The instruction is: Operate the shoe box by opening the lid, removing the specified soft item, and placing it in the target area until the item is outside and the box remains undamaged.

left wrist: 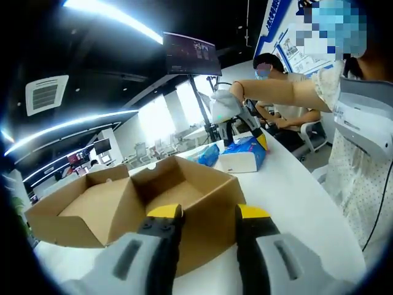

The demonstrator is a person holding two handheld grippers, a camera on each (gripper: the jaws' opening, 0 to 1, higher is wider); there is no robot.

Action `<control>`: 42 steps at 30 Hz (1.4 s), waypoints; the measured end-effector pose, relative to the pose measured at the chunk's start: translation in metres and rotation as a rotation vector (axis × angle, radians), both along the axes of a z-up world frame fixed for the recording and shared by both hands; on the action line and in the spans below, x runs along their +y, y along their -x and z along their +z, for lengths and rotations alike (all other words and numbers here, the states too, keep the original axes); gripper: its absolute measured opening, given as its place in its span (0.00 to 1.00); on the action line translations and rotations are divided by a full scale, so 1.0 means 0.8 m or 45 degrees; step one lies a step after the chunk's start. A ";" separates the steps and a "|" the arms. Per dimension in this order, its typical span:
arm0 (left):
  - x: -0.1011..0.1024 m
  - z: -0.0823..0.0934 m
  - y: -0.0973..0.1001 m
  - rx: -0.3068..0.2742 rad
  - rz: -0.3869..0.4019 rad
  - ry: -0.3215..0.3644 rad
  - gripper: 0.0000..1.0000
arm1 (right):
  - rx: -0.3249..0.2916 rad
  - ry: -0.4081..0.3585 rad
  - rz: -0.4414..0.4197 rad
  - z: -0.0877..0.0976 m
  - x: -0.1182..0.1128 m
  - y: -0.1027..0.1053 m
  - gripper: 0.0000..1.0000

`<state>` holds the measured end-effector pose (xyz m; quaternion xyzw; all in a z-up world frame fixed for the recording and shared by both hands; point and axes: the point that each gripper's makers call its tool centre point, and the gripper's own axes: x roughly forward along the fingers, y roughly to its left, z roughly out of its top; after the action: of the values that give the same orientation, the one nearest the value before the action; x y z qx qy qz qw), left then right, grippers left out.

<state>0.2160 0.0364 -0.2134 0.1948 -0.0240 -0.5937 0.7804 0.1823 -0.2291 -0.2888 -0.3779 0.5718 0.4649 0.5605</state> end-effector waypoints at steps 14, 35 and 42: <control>0.000 0.000 -0.001 -0.003 0.002 -0.002 0.35 | -0.008 -0.025 0.130 -0.001 -0.037 -0.012 0.72; 0.000 0.000 -0.001 -0.003 0.000 0.001 0.35 | -0.099 0.097 0.209 -0.006 -0.064 -0.034 0.79; 0.000 -0.001 0.000 -0.003 0.000 0.001 0.35 | -0.229 0.094 0.237 0.010 -0.071 -0.042 0.75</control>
<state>0.2162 0.0365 -0.2139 0.1953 -0.0251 -0.5936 0.7803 0.2161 -0.2858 -0.2811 -0.4899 0.4985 0.4577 0.5496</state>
